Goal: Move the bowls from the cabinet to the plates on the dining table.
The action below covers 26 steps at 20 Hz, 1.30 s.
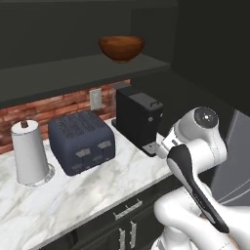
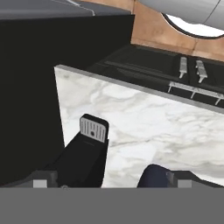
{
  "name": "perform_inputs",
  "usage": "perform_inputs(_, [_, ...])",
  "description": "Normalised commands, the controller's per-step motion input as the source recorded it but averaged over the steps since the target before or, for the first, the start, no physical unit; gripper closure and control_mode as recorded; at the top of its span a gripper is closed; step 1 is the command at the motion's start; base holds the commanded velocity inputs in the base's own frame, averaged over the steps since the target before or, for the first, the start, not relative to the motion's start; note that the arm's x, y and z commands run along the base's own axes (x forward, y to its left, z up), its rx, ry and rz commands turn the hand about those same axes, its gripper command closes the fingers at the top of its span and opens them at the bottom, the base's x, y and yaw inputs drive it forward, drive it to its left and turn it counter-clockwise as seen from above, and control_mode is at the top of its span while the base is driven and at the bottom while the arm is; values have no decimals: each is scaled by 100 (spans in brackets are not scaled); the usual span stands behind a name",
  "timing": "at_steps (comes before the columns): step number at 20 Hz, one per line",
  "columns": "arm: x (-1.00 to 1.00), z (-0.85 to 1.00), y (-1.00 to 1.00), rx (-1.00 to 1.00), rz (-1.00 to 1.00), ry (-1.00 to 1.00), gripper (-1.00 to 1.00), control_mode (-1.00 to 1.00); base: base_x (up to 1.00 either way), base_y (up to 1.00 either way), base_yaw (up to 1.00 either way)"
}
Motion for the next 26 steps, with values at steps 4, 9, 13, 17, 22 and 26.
perform_inputs(4, [0,0,0,0,0,0,-100,100,13,-41,-5])
perform_inputs(9, [0,0,0,0,0,0,-100,100,27,-18,-4])
perform_inputs(13, [0,0,0,0,0,0,-100,100,18,-1,-3])
perform_inputs(17, [0,0,0,0,0,0,-100,100,25,-3,-3])
perform_inputs(22, [0,0,0,0,0,0,-100,100,43,-7,-2])
perform_inputs(26, [0,0,0,0,0,0,-100,100,50,-1,-3])
